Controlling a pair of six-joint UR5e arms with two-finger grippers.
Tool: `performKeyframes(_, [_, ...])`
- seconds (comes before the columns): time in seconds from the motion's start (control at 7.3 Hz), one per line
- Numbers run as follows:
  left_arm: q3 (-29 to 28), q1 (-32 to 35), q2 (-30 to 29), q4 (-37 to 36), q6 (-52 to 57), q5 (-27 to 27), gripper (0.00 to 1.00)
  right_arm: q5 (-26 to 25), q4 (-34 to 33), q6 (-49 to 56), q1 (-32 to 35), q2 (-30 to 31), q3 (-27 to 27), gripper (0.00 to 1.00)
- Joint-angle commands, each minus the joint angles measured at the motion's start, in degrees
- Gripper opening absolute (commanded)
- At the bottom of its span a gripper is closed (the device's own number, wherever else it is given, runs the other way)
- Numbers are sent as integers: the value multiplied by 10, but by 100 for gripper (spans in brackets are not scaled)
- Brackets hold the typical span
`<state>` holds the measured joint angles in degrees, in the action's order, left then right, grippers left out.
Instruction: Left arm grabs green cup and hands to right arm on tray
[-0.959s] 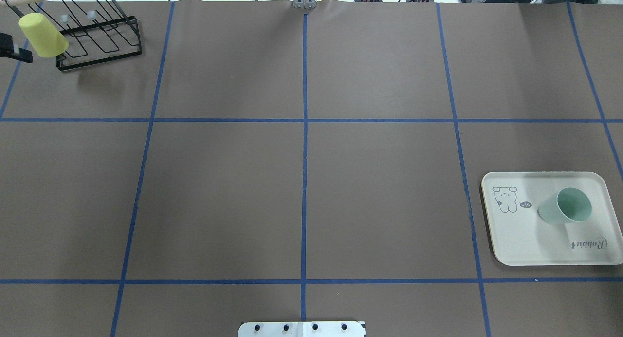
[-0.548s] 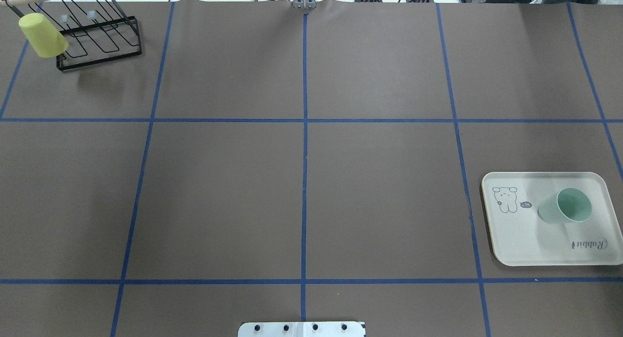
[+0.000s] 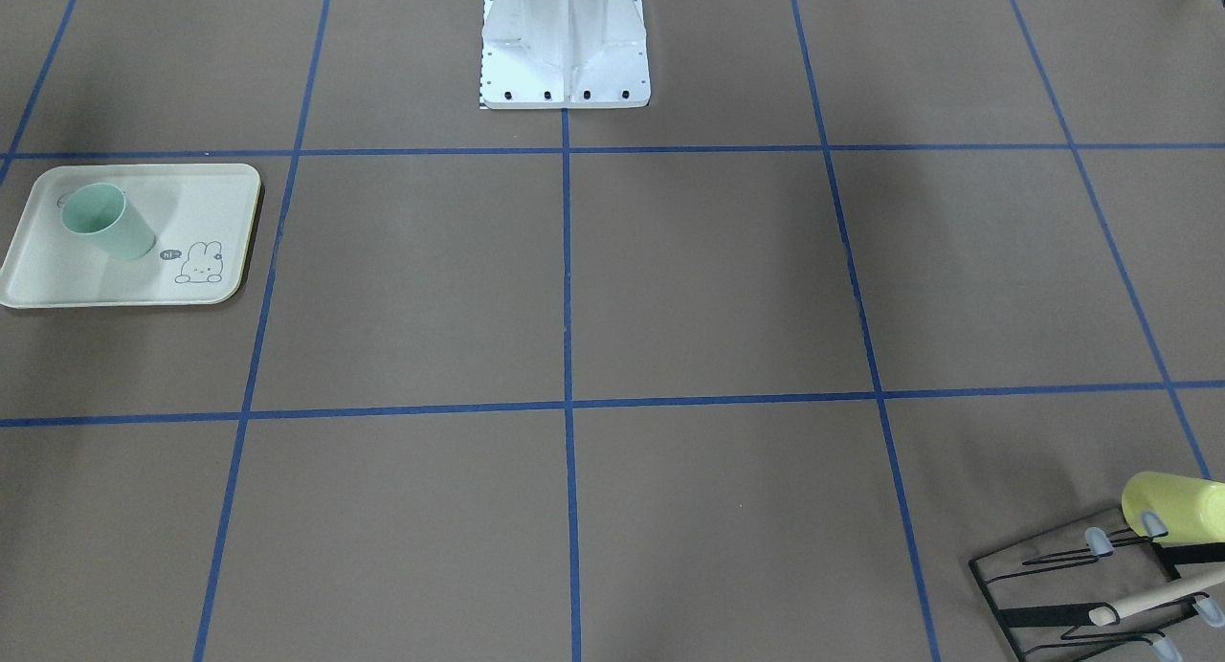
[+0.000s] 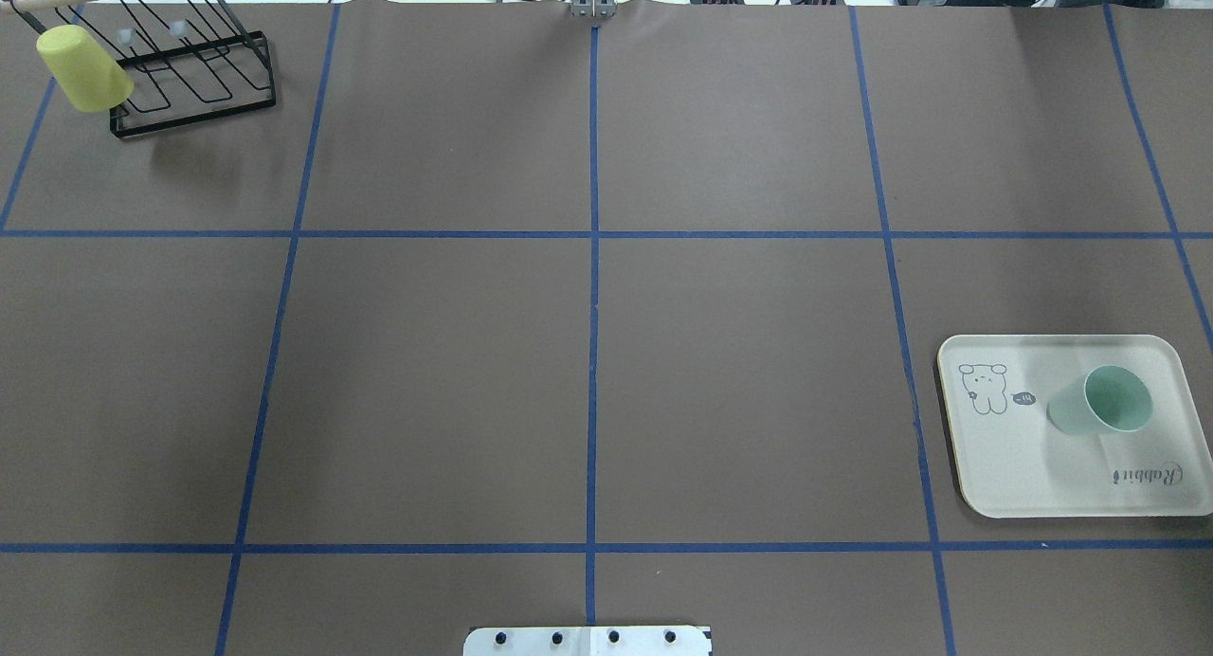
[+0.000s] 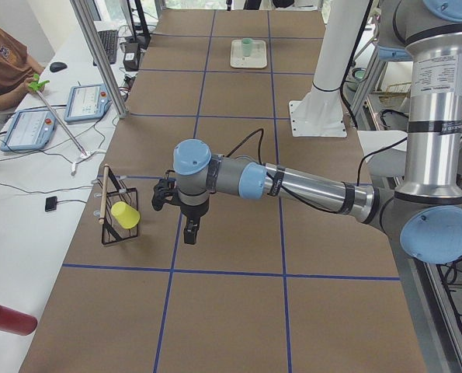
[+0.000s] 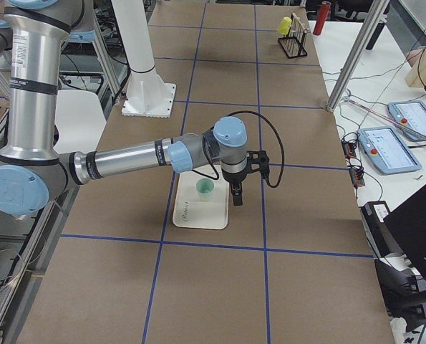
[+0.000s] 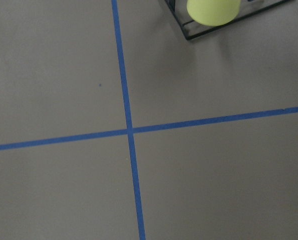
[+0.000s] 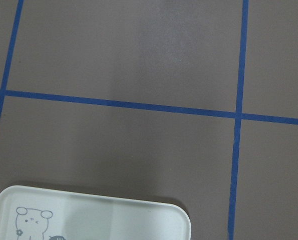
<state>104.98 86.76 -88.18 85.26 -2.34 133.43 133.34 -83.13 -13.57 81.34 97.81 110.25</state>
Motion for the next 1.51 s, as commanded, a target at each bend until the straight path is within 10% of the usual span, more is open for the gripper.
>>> performKeyframes(0.0, [1, 15, 6, -22, 71, 7, 100, -6, -14, 2, 0, -10, -3, 100])
performKeyframes(1.37, [-51, 36, 9, -34, 99, 46, 100, -30, -61, 40, 7, -32, -55, 100])
